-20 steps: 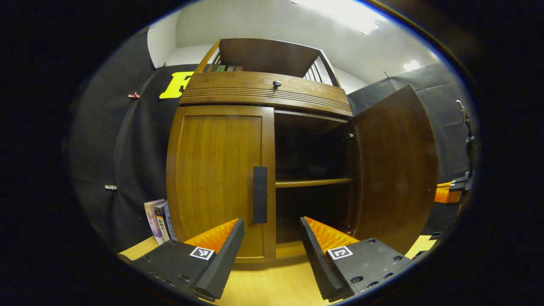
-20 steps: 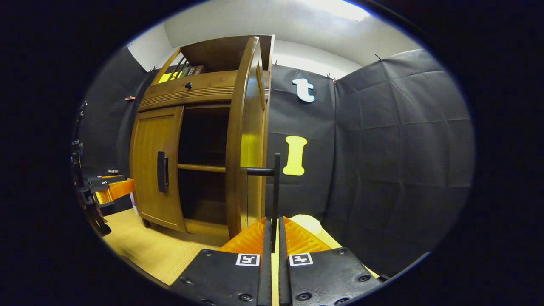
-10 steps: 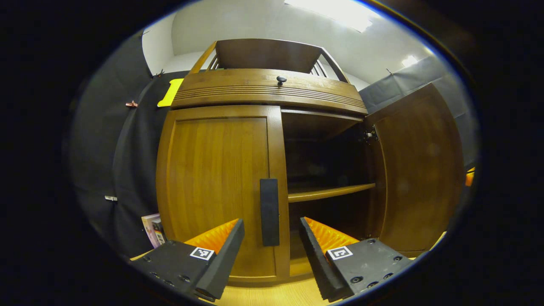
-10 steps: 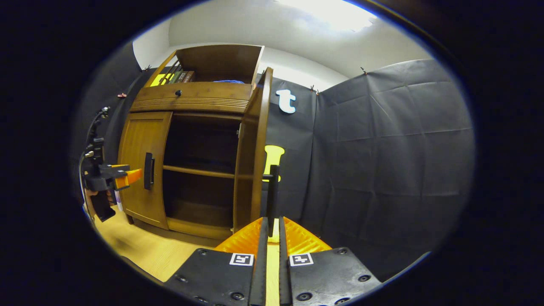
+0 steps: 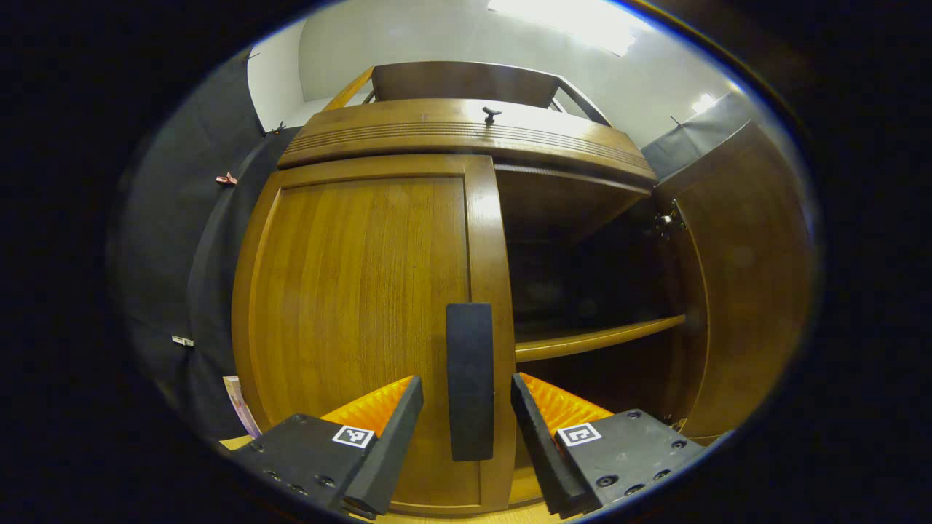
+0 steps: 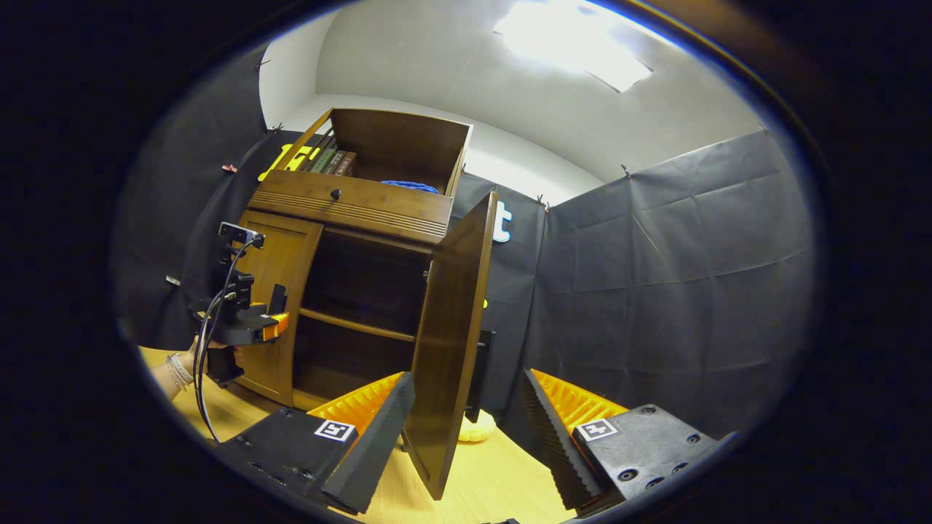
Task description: Open the right door of the double-door shoe cabinet with the right hand, and open the left door with the left hand.
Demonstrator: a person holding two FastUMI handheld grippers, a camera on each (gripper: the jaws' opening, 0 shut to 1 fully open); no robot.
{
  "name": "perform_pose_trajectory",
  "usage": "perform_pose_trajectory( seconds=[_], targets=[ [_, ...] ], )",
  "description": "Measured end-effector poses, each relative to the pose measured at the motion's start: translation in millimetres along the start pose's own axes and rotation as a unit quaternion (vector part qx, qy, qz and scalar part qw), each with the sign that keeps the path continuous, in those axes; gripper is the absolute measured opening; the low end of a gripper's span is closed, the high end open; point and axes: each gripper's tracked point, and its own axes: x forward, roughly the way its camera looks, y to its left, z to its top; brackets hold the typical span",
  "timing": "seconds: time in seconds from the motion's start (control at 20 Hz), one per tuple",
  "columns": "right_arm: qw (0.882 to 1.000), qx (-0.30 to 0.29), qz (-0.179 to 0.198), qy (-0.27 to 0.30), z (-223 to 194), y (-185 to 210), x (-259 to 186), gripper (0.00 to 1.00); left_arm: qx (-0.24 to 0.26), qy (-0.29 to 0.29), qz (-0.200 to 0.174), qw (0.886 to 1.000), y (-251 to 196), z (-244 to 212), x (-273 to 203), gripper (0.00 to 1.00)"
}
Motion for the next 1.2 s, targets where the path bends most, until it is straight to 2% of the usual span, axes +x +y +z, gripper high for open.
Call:
perform_pose_trajectory(
  seconds=[0.1, 0.2, 0.3, 0.45, 0.6, 0.8, 1.15, 1.2],
  targets=[
    [1.0, -0.007, -0.013, 0.011, -4, -4, 2, 0.94, 0.002, 0.001, -0.008, 1.0, -5, -6, 7, 0.72],
    [1.0, -0.008, -0.017, 0.025, -11, -5, 3, 0.94, 0.009, 0.001, 0.003, 1.0, -3, -9, 11, 0.58],
    [0.999, -0.007, -0.021, 0.038, -21, -10, 3, 0.94, -0.013, -0.007, -0.004, 1.0, -2, -7, 10, 0.41],
    [0.998, -0.005, -0.028, 0.055, -33, -16, 1, 0.94, -0.042, 0.005, -0.031, 0.999, -2, -9, 8, 0.32],
    [0.998, 0.004, -0.03, 0.058, -33, -16, -8, 0.92, -0.037, 0.017, -0.037, 0.999, -2, -8, -1, 0.31],
    [0.998, -0.006, -0.03, 0.05, -27, -12, -9, 0.93, -0.065, 0.025, -0.069, 0.995, -1, 0, -34, 0.3],
    [0.998, -0.013, -0.006, 0.057, -30, 12, -5, 0.93, -0.066, 0.03, -0.088, 0.993, 13, 12, -86, 0.29],
    [0.998, -0.013, -0.002, 0.057, -30, 16, -4, 0.94, -0.07, 0.03, -0.09, 0.993, 15, 13, -92, 0.31]
  ],
)
